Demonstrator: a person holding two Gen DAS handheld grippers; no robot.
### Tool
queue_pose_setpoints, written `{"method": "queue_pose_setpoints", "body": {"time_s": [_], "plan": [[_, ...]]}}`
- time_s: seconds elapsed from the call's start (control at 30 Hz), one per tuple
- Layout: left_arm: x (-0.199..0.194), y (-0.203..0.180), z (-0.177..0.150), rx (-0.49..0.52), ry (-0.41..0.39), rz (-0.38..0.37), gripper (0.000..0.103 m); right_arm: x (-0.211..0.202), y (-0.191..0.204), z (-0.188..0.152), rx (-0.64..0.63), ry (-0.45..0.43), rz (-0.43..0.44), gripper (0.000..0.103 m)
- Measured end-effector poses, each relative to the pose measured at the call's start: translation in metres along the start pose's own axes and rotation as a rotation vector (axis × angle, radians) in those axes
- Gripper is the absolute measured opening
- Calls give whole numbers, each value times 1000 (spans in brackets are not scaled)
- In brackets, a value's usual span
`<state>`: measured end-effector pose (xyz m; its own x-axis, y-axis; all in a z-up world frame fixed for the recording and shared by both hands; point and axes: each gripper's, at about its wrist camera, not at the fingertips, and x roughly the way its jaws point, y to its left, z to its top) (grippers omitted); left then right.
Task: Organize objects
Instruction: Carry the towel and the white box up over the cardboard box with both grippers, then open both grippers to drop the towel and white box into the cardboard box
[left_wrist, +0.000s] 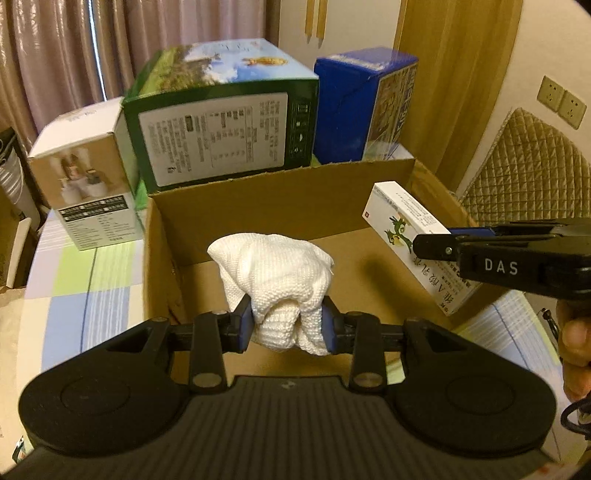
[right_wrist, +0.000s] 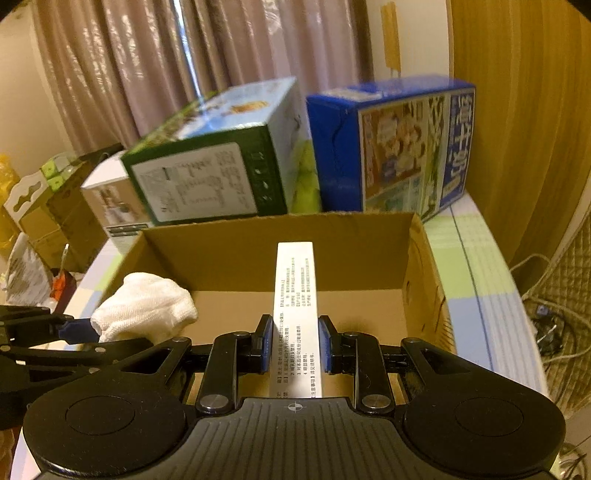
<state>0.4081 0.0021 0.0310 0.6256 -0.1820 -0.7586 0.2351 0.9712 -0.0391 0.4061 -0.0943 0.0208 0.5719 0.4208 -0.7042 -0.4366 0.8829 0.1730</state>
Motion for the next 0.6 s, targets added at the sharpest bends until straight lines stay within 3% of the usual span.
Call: {"method": "queue_pose_setpoints", "body": {"time_s": [0.23,0.33,0.37,0.4,0.47,0.6], "plan": [[29,4,8,-1,9,-13,33,31,-11,3,27,21,3,22],[38,3,13,11,-5,-2,40,37,-14,5,36,1,13,23],[39,4,14,3,-15,5,47,38,-16,6,42,-12,17,26],[39,6,14,-13,-25,11,54,39,-18,7,52,-17,18,43],[37,11,14,-46,-32,5,54,33,-23,8,77,-42,47,55],[26,12,9,-33,-40,19,54,18,-30,6,82,-70,47,56]]}}
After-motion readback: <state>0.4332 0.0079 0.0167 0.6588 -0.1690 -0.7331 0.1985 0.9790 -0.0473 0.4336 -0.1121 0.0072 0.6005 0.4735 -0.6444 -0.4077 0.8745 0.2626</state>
